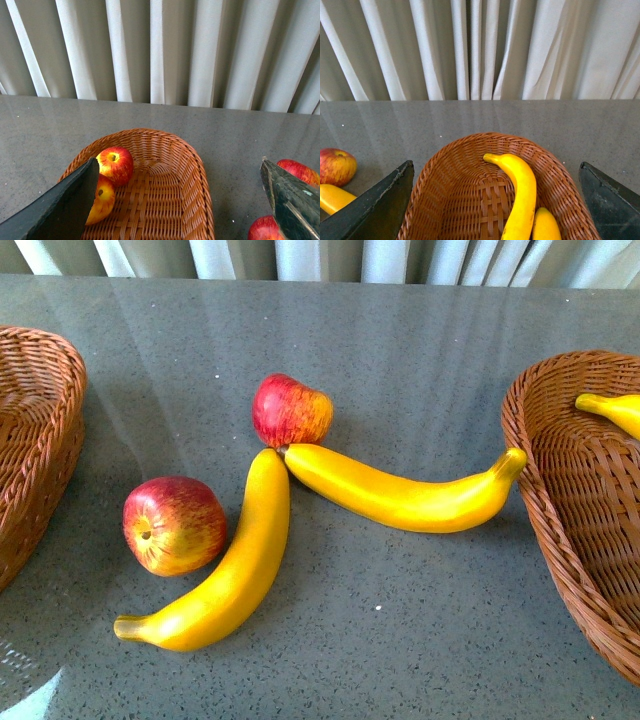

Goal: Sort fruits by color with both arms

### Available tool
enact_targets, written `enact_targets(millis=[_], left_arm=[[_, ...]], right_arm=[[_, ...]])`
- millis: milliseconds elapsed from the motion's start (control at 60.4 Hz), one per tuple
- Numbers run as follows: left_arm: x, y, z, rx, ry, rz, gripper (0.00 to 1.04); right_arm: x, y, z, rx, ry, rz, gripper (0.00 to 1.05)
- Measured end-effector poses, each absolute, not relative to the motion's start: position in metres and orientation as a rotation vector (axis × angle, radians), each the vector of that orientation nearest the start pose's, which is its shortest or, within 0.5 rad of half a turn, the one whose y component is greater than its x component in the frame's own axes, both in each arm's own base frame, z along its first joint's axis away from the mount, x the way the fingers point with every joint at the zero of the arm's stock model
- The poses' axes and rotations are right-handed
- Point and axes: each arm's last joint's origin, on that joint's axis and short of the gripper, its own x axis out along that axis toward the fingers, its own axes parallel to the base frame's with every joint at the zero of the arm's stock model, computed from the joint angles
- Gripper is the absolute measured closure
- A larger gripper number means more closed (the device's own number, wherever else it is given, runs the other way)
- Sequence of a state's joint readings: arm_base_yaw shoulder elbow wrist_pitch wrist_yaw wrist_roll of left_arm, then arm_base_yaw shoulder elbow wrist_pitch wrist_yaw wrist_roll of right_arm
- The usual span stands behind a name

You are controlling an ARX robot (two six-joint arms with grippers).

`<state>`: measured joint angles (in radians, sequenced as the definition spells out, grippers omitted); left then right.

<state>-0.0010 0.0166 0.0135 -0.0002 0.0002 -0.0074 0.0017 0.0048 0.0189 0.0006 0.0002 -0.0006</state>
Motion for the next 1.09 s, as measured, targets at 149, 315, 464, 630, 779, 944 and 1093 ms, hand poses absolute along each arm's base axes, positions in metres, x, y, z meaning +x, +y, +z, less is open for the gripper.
enact_targets(millis=[149,315,464,630,779,944,1093], left_arm=[[0.0979,-0.0001,0.1668,-0.007,0.003,-0.001,0.09],[0.0979,-0.0001,0.1668,-0.007,0.003,-0.001,0.09],[0.0979,-0.0001,0.1668,-0.007,0.003,-0.001,0.09],[0.0979,-0.0001,0.1668,-0.007,0.003,-0.001,0.09],[0.0979,-0.0001,0.1668,-0.007,0.004,-0.001,0.09],[0.0979,-0.0001,0.1668,-0.007,0.003,-0.001,0.09],[0.0983,-0.0001,0.1658,-0.031,0.064,0.029,0.09]], right_arm=[[0.0968,0.0002,0.1696,-0.001,-0.015,0.002,0.09],[0.0968,0.0002,0.1696,-0.001,-0.015,0.002,0.09],[0.0968,0.0001,0.1696,-0.001,-0.015,0.001,0.09],[0.0968,0.0001,0.1696,-0.001,-0.015,0.001,0.09],[0.0968,0.0001,0.1696,-0.001,-0.015,0.001,0.09],[0.0968,0.0001,0.1696,-0.001,-0.015,0.001,0.09],[0.0968,0.0002,0.1696,-0.001,-0.015,0.002,0.09]])
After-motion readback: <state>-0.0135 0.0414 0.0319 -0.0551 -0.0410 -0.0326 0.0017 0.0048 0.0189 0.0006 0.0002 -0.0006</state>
